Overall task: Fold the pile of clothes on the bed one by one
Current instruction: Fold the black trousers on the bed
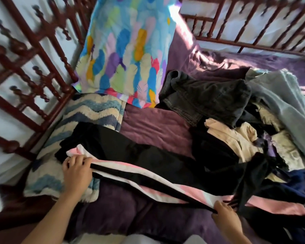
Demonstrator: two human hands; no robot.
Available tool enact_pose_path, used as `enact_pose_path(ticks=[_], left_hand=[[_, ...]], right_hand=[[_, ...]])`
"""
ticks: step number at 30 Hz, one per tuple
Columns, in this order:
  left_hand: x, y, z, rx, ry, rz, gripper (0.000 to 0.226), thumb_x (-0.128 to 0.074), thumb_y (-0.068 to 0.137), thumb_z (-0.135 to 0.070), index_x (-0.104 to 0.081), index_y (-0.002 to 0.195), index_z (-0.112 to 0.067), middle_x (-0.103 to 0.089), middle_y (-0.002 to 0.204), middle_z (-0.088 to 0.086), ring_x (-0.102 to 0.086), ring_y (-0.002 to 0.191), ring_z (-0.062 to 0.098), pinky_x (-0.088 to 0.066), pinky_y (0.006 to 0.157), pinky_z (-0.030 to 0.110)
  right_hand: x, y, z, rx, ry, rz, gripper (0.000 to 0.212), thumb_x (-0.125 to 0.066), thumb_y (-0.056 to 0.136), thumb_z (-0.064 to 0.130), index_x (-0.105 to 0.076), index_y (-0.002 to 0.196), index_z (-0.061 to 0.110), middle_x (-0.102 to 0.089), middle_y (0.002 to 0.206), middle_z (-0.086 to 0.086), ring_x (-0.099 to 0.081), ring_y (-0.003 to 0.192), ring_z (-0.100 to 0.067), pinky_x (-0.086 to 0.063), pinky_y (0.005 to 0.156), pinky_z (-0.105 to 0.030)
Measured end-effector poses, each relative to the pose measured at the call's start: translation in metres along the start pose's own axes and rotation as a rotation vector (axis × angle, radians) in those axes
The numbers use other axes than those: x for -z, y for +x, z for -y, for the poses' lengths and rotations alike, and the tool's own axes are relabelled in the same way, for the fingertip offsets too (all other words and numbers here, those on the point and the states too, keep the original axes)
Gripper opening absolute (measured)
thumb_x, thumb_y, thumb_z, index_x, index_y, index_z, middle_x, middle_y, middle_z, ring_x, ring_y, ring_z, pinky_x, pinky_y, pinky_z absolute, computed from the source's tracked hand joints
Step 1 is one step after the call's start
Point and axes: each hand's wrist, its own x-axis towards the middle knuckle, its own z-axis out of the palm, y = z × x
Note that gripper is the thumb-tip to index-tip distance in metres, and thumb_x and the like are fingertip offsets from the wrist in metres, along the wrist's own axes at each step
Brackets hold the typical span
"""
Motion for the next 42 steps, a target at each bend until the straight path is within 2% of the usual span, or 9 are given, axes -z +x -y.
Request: enact_pose_path(ticks=[7, 14, 18, 21, 23, 25, 29, 35, 42], left_hand=[[-0.007, -0.030, -0.084, -0.145, -0.096, 0.096, 0.044, -0.033, 0.069, -0.019, -0.070, 0.089, -0.006, -0.065, 0.091, 0.013, -0.047, 0.094, 0.029, -0.042, 0.081, 0.055], [-0.025, -0.052, -0.195, -0.366, -0.206, 0.168, 0.046, -0.034, 0.069, -0.023, -0.074, 0.086, -0.008, -0.067, 0.088, 0.009, -0.049, 0.092, 0.024, -0.038, 0.083, 0.048], [-0.027, -0.056, -0.264, -0.416, -0.242, 0.217, 0.043, -0.035, 0.068, -0.023, -0.074, 0.083, -0.012, -0.067, 0.087, 0.007, -0.046, 0.092, 0.021, -0.045, 0.080, 0.047], [-0.026, -0.059, -0.316, -0.468, -0.217, 0.317, 0.035, -0.045, 0.068, -0.027, -0.075, 0.083, -0.016, -0.067, 0.086, 0.001, -0.058, 0.086, 0.019, -0.050, 0.076, 0.044], [-0.026, -0.064, -0.348, -0.534, -0.195, 0.390, 0.031, -0.076, 0.054, -0.031, -0.075, 0.082, -0.019, -0.067, 0.083, -0.001, -0.066, 0.076, 0.018, -0.055, 0.067, 0.041], [-0.034, -0.072, -0.374, -0.536, -0.182, 0.562, 0.058, -0.090, 0.029, -0.040, -0.075, 0.082, -0.022, -0.067, 0.076, -0.005, -0.067, 0.067, 0.015, -0.056, 0.059, 0.035], [-0.042, -0.088, -0.403, -0.516, -0.183, 0.658, 0.065, -0.092, 0.017, -0.037, -0.074, 0.079, -0.027, -0.063, 0.060, -0.010, -0.062, 0.053, 0.011, -0.051, 0.048, 0.024], [-0.033, -0.097, -0.397, -0.493, -0.137, 0.696, 0.057, -0.090, 0.013, -0.017, -0.073, 0.066, -0.029, -0.055, 0.050, -0.009, -0.056, 0.045, 0.010, -0.042, 0.038, 0.018], [-0.024, -0.101, -0.392, -0.500, -0.101, 0.690, 0.047, -0.088, 0.015, -0.011, -0.066, 0.054, -0.025, -0.049, 0.047, -0.009, -0.052, 0.043, 0.010, -0.035, 0.035, 0.015]], right_hand=[[-0.009, -0.007, -0.010, 0.042, -0.175, 0.025, 0.048, -0.042, 0.091, 0.025, -0.036, 0.138, 0.023, -0.040, 0.141, 0.001, -0.035, 0.133, -0.019, -0.030, 0.103, -0.033], [0.009, 0.004, -0.064, 0.097, -0.202, -0.106, 0.056, -0.070, 0.074, 0.037, -0.054, 0.126, 0.028, -0.053, 0.128, -0.004, -0.044, 0.125, -0.021, -0.037, 0.098, -0.046], [0.010, 0.024, -0.109, 0.131, -0.196, 0.010, 0.060, -0.050, 0.092, 0.023, -0.025, 0.146, 0.023, -0.017, 0.155, -0.002, -0.007, 0.145, -0.023, -0.009, 0.115, -0.046], [0.027, 0.038, -0.133, 0.191, -0.187, -0.014, 0.061, -0.047, 0.092, 0.018, -0.022, 0.147, 0.022, -0.012, 0.156, -0.004, -0.002, 0.146, -0.025, -0.006, 0.116, -0.047], [0.040, 0.050, -0.147, 0.208, -0.146, -0.040, 0.060, -0.047, 0.092, 0.020, -0.022, 0.147, 0.023, -0.014, 0.155, -0.006, -0.006, 0.145, -0.025, -0.010, 0.115, -0.044], [0.055, 0.064, -0.157, 0.145, -0.037, -0.086, 0.061, -0.045, 0.093, 0.023, -0.018, 0.148, 0.026, -0.017, 0.154, -0.007, -0.013, 0.143, -0.026, -0.018, 0.112, -0.041], [0.084, 0.100, -0.168, 0.053, 0.161, -0.171, 0.071, -0.042, 0.093, 0.015, -0.004, 0.149, 0.035, -0.019, 0.151, -0.014, -0.026, 0.135, -0.033, -0.029, 0.106, -0.041], [0.128, 0.146, -0.174, 0.198, -0.216, -0.282, 0.075, -0.052, 0.090, 0.011, -0.009, 0.149, 0.029, 0.004, 0.156, -0.015, -0.021, 0.136, -0.036, -0.032, 0.103, -0.042], [0.124, 0.147, -0.214, 0.380, -0.311, -0.289, 0.046, -0.050, 0.086, 0.000, -0.044, 0.132, 0.005, -0.043, 0.140, -0.010, -0.052, 0.112, -0.033, -0.045, 0.084, -0.040]])
